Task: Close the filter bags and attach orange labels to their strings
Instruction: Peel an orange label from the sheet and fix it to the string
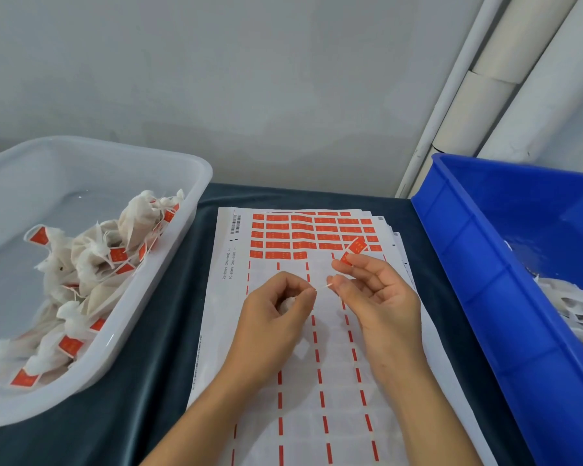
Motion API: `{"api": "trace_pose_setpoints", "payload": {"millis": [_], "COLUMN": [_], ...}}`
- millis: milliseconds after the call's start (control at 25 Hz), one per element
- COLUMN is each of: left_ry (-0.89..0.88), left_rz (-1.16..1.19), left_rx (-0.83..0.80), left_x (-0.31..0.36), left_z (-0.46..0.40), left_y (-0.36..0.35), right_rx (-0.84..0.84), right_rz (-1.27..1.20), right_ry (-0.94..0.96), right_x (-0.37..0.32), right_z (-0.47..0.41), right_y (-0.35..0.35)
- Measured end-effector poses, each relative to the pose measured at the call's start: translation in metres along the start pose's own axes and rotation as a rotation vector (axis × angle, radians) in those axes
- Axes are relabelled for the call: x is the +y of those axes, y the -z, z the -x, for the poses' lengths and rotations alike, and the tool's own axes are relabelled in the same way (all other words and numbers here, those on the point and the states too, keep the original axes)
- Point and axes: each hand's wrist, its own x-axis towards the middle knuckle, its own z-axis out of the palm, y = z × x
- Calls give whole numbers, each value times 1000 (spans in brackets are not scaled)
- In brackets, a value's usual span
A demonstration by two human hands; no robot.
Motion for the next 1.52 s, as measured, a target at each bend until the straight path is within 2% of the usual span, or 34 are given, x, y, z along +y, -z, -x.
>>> {"api": "trace_pose_setpoints", "payload": {"millis": [440,640,720,800,1000,1200,1520], "left_ry": [-10,33,40,30,4,-32,-70], "left_rz": [41,111,135,145,168,159,138], "left_rx": [9,20,37,57,53,33,-5], "left_x": [2,5,6,8,10,8,7], "left_z": [0,-2,-2,-2,-3,-2,-1], "left_y": [3,4,5,5,6,5,6], "right_rx": [8,194,217,153,-51,-79,-89], "right_rz": [55,30,64,74,27,-18,22], "right_ry": [40,71,114,130,15,-101,-71], "right_x": [0,-7,-10,-12,-8,-5,-6], "right_z": [0,6,9,12,17,17,17], "right_y": [0,-2,-3,-6,-16,-18,-19]}}
